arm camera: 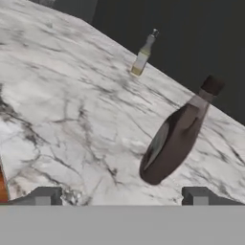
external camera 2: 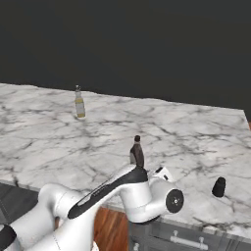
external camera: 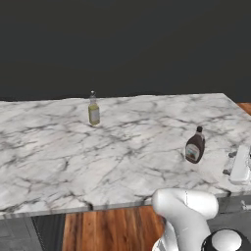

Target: Move the syrup bottle and shaker from the cabinet to the dining counter.

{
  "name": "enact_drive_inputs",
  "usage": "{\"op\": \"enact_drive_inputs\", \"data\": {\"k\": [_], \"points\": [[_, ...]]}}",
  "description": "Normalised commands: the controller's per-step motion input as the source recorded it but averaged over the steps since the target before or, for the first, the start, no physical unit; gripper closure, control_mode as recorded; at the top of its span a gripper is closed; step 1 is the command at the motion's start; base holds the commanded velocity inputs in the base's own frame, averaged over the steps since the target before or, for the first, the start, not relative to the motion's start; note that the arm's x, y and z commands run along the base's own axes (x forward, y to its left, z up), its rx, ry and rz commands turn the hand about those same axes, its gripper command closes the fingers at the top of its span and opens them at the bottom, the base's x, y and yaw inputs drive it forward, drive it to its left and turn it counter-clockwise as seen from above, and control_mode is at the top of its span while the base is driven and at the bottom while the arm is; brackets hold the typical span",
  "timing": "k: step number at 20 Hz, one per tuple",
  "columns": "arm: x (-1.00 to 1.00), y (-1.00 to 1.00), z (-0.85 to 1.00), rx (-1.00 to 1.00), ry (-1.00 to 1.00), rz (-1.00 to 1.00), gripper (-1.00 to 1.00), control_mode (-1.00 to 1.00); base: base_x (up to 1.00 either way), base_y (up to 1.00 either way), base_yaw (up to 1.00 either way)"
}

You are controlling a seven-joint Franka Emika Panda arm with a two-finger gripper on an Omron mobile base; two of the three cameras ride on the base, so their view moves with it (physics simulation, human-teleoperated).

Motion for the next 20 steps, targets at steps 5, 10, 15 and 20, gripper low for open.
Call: {"op": "enact_drive_inputs", "data": {"k": [5,10,15,20], "points": [[-0.43,0.19,0.85,-0.25,0.23,-0.15,-1.0,-1.0,0.0,0.0,0.0],[-0.18,0.5,0.72,-0.3,0.3,-0.14,-1.0,-1.0,0.0,0.0,0.0],[-0.01,0.79,0.62,-0.32,0.32,-0.13,-1.0,-1.0,0.0,0.0,0.0],[0.04,0.92,0.22,-0.3,0.17,-0.09,-1.0,-1.0,0.0,0.0,0.0]]}}
